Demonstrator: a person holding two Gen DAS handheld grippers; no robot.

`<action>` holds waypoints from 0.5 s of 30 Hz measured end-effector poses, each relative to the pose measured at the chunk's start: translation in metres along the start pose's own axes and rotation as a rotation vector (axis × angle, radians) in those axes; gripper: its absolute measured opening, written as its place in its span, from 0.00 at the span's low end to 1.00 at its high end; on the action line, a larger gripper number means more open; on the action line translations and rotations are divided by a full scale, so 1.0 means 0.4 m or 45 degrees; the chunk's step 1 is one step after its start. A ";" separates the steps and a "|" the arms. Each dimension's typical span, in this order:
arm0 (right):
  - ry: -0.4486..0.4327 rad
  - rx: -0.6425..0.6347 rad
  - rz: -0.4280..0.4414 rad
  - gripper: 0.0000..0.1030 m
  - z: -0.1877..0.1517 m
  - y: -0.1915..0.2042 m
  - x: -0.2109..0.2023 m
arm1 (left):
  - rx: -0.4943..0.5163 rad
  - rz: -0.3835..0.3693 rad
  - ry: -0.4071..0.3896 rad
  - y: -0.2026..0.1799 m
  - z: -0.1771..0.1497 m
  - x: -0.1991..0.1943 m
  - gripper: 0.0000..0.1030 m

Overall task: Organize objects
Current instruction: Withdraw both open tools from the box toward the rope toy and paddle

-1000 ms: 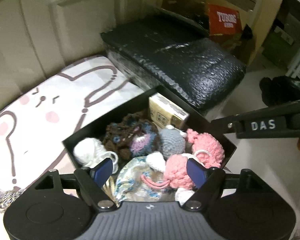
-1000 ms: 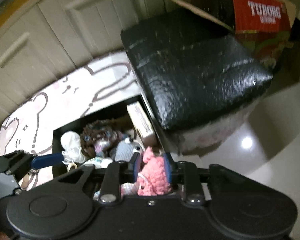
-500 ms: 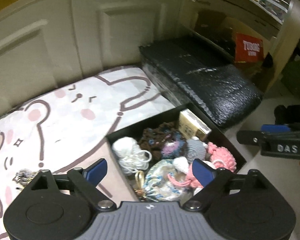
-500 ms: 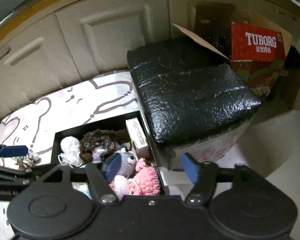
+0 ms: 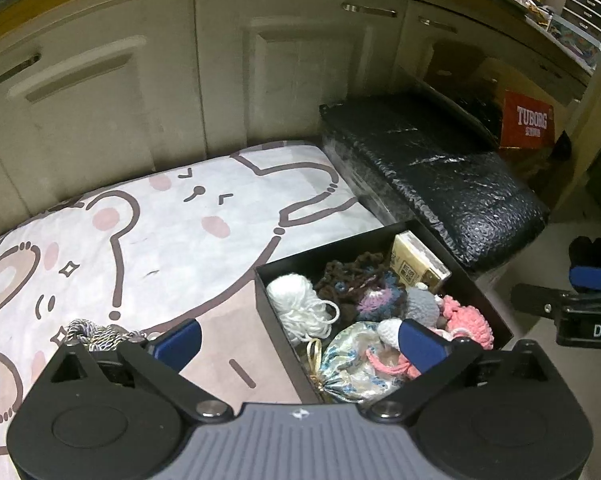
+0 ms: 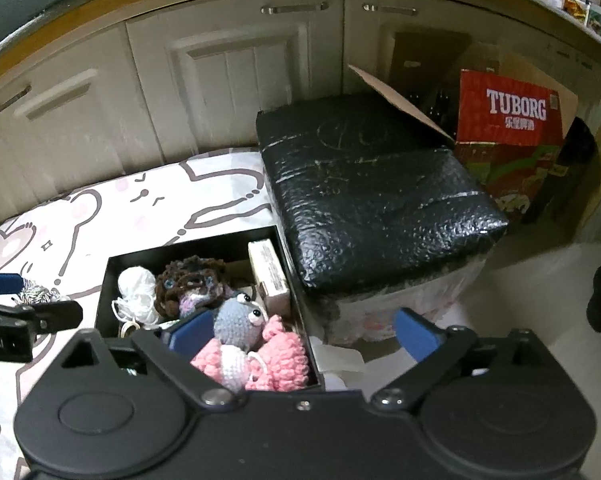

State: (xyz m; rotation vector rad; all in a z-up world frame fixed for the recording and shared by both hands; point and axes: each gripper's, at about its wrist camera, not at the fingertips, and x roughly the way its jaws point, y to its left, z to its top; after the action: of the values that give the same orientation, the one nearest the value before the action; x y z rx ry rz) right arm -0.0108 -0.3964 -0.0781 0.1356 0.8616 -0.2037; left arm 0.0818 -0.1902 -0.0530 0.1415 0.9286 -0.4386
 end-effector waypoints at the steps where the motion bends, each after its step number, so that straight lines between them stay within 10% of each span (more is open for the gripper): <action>1: -0.004 -0.006 -0.002 1.00 -0.001 0.002 -0.001 | -0.004 0.007 -0.008 0.003 0.000 -0.003 1.00; 15: -0.009 -0.009 -0.030 1.00 -0.002 0.016 0.004 | -0.048 0.061 -0.033 0.059 -0.010 -0.028 1.00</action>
State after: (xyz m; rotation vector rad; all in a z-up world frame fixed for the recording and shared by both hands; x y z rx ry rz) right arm -0.0090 -0.3901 -0.0797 0.1180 0.8568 -0.2234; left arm 0.0829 -0.1640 -0.0482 0.1230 0.9061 -0.3774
